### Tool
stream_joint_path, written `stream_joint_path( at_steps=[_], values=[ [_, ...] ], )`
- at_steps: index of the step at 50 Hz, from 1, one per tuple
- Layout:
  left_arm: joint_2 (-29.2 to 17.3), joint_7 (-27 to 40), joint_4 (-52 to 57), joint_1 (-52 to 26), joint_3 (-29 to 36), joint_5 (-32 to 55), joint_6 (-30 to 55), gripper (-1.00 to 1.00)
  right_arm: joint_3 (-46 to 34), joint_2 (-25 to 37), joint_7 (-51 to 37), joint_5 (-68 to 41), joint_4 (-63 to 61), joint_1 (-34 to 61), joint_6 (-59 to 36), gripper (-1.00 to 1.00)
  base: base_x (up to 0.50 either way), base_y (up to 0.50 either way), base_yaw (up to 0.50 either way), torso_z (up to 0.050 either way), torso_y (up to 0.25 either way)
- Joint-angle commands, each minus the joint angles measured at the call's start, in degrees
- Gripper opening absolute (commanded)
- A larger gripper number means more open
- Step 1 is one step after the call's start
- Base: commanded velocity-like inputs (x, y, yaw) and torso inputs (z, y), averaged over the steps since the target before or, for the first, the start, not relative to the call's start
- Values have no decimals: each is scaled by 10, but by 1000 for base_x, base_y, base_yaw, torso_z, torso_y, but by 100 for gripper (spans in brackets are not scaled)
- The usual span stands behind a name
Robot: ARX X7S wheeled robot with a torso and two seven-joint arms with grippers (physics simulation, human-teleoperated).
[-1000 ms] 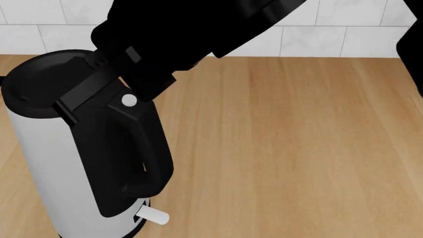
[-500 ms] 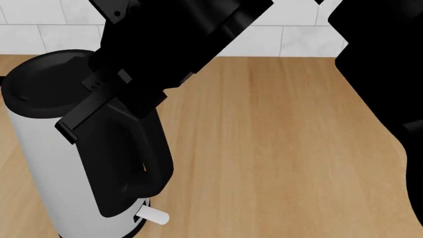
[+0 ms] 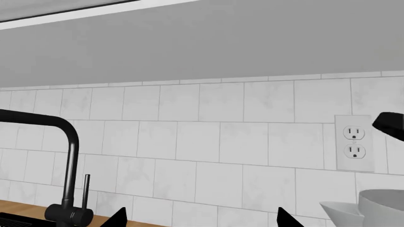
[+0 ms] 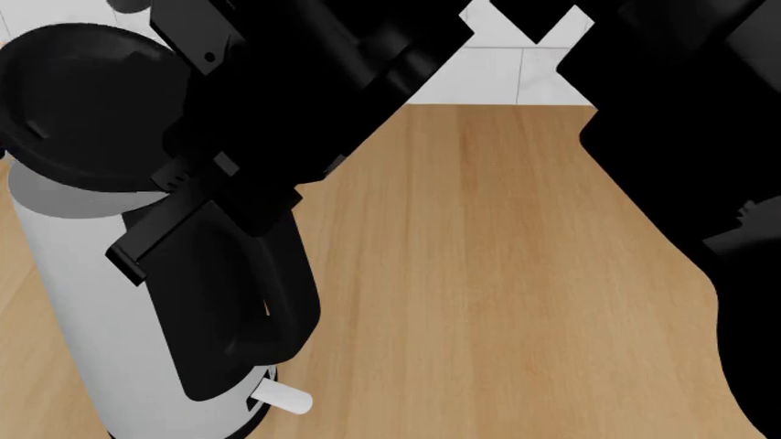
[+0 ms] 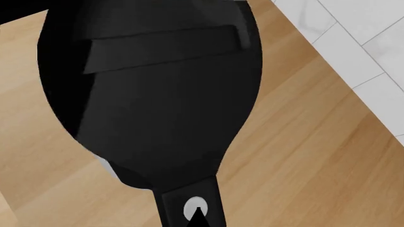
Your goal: Press the button to open the lid of the electric kettle.
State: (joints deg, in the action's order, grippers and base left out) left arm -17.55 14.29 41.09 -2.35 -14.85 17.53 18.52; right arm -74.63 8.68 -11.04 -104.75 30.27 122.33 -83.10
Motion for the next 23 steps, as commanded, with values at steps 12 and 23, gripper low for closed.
stream_joint_path(
  at_steps=[12,23],
  values=[
    [-4,5,-2,1,3,1,-4,100,-31,-13,19,17,9,-10,3,-100,1,0,0,0,0],
    [-6,7,-1,2,3,4,-4,100,-40,-14,20,17,11,-10,4,-100,2,0,0,0,0]
  ],
)
